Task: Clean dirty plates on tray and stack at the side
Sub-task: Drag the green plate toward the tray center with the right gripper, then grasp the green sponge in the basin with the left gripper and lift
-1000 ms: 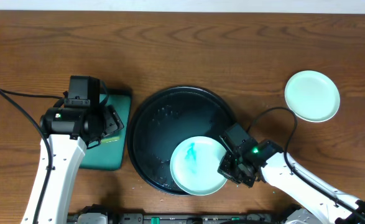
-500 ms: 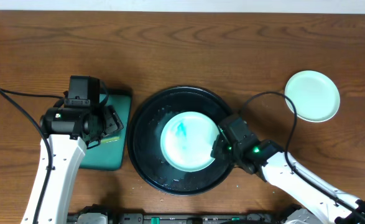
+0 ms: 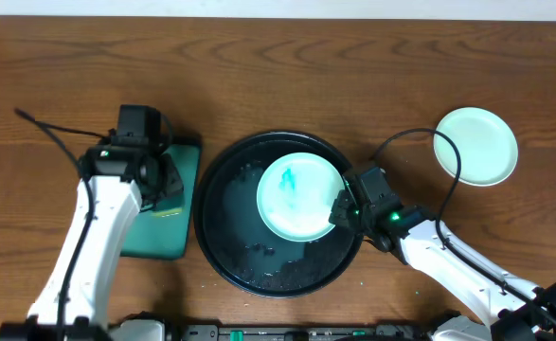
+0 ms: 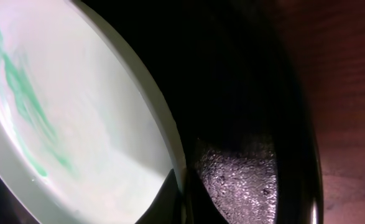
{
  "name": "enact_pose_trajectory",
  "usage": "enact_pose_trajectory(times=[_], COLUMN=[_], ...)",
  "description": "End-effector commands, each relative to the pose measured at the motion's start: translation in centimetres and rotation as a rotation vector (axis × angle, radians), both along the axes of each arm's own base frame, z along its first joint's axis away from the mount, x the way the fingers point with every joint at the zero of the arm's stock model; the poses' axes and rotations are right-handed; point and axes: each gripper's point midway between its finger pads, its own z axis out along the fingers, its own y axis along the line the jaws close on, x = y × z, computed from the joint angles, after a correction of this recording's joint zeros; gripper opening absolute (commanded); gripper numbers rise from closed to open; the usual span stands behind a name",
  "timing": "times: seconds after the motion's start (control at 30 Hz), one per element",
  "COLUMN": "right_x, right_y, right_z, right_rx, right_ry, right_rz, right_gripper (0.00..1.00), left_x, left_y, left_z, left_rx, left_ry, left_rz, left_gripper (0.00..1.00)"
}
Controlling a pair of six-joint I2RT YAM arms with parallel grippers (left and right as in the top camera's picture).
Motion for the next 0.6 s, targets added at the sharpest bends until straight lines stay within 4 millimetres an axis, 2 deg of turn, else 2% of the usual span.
enact_pose_trajectory(times=[0.0,0.23,0.4,0.57], right_x=[0.3,-0.3,0.0,0.1], right_y=[-0.4,-0.6,-0.4,-0.4], right_z=[-0.4,-2.2,-2.2,-2.1], right_rx=[-0.029,-0.057,-0.047,-0.046], right_ry=[-0.006,0.049,0.038,0.036], right_rz=[0.005,0.010,0.011,0.011], right_gripper=[0.01,0.01,0.01,0.01], left_x=[0.2,1.2,1.9,1.8], left_y=[0.8,3.1,2.0,1.8], left_z=[-2.3,-6.4,-8.7,-10.3], left_rx=[0.028,0.005,-0.125,-0.132], left_ry=[0.061,0.141,0.171,0.207], left_rz=[0.005,0.087,-0.001,-0.014], left_gripper=[0.52,0.54,0.47,0.47])
